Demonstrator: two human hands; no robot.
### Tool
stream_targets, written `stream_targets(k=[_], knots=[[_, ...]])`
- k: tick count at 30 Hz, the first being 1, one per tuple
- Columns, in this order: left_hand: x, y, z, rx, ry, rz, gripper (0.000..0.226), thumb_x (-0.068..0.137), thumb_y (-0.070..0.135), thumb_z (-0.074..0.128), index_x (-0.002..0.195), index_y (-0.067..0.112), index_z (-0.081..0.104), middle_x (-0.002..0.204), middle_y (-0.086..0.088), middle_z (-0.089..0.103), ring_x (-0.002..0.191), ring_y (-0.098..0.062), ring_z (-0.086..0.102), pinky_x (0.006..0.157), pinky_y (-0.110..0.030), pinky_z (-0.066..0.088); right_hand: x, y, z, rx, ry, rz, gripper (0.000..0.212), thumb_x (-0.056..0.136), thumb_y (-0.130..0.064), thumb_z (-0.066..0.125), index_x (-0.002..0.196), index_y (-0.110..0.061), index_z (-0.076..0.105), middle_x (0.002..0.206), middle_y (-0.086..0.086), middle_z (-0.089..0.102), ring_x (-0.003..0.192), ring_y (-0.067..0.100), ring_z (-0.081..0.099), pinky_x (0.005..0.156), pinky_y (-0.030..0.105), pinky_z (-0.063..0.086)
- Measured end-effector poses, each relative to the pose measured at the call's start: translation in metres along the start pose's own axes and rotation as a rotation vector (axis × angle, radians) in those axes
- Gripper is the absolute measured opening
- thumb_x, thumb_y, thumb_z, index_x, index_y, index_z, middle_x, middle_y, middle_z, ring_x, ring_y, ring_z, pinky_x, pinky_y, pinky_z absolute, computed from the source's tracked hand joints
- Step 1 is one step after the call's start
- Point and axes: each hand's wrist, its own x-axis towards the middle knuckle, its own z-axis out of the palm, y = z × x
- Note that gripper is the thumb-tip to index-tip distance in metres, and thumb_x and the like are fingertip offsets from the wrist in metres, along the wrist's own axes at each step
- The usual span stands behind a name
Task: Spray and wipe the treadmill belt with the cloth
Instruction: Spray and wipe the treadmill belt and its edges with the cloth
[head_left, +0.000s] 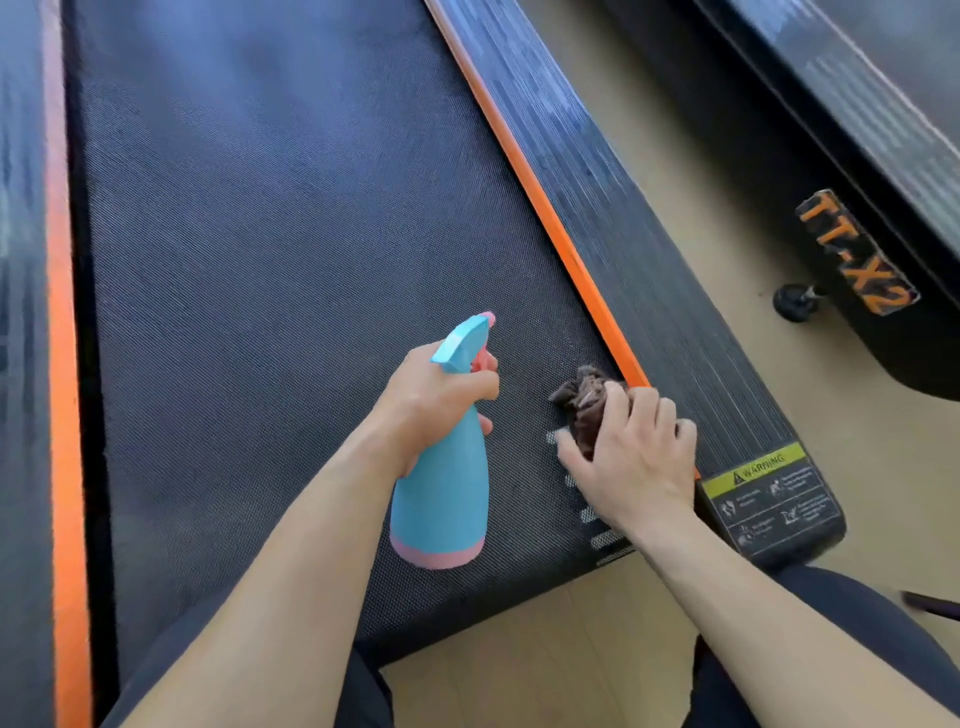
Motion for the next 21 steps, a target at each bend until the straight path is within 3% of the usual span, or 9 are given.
stream_targets(k=[2, 4, 8, 12, 14, 18, 21], knots=[[-0.002, 0.0, -0.002, -0.003, 0.004, -0.005, 0.024, 0.076, 0.016, 0.073, 0.1, 0.013, 0.073, 0.107, -0.005, 0.076, 0.065, -0.021, 0.071, 0.085, -0.046, 0.063, -0.013, 0.011, 0.002, 0.071, 0.015, -0.064, 0.076, 0.094, -0.056, 0.052, 0.151, -0.008, 0.038, 0.132, 0.018, 0.047, 0.11, 0.036, 0.051, 0.09, 0.052, 0.048], [-0.002, 0.001, -0.002, -0.025, 0.013, 0.006, 0.028, 0.073, 0.016, 0.074, 0.101, 0.012, 0.074, 0.102, 0.001, 0.074, 0.072, -0.021, 0.073, 0.084, -0.048, 0.065, -0.018, 0.02, 0.005, 0.111, 0.083, -0.174, 0.071, 0.095, -0.042, 0.062, 0.156, -0.017, 0.036, 0.137, 0.02, 0.044, 0.111, 0.038, 0.049, 0.088, 0.054, 0.05], [-0.002, 0.005, 0.002, -0.024, 0.017, 0.015, 0.034, 0.076, 0.015, 0.075, 0.106, 0.001, 0.068, 0.107, -0.003, 0.073, 0.07, -0.02, 0.072, 0.077, -0.041, 0.065, 0.003, 0.013, 0.021, 0.128, 0.204, -0.285, 0.055, 0.095, -0.033, 0.065, 0.147, -0.02, 0.052, 0.131, 0.02, 0.054, 0.103, 0.04, 0.05, 0.08, 0.053, 0.051], [-0.001, 0.004, 0.0, -0.026, 0.026, 0.001, 0.037, 0.072, 0.018, 0.074, 0.109, 0.012, 0.073, 0.099, 0.002, 0.072, 0.073, -0.027, 0.075, 0.087, -0.053, 0.063, 0.064, -0.012, 0.026, 0.131, 0.267, -0.256, 0.049, 0.095, -0.032, 0.065, 0.142, -0.02, 0.056, 0.124, 0.02, 0.056, 0.098, 0.04, 0.05, 0.08, 0.049, 0.049], [0.001, 0.001, -0.003, -0.018, 0.047, -0.012, 0.042, 0.068, 0.023, 0.074, 0.11, 0.022, 0.075, 0.096, 0.003, 0.072, 0.086, -0.033, 0.078, 0.088, -0.059, 0.062, 0.109, -0.037, 0.026, 0.134, 0.265, -0.206, 0.045, 0.095, -0.032, 0.066, 0.138, -0.02, 0.058, 0.119, 0.019, 0.058, 0.096, 0.04, 0.052, 0.079, 0.048, 0.049], [0.001, 0.001, -0.008, -0.017, 0.068, -0.011, 0.032, 0.064, 0.025, 0.073, 0.093, 0.038, 0.076, 0.101, 0.004, 0.072, 0.092, -0.03, 0.079, 0.086, -0.059, 0.063, 0.148, -0.065, 0.02, 0.101, 0.179, -0.143, 0.04, 0.097, -0.035, 0.062, 0.134, -0.018, 0.06, 0.112, 0.019, 0.062, 0.096, 0.039, 0.054, 0.077, 0.046, 0.048], [-0.001, 0.004, -0.008, -0.001, 0.056, -0.019, 0.037, 0.063, 0.024, 0.072, 0.1, 0.024, 0.074, 0.104, 0.002, 0.072, 0.082, -0.025, 0.077, 0.086, -0.058, 0.063, 0.118, -0.043, 0.012, 0.112, 0.17, -0.166, 0.039, 0.092, -0.034, 0.066, 0.126, -0.015, 0.063, 0.102, 0.017, 0.062, 0.09, 0.038, 0.054, 0.072, 0.045, 0.048]])
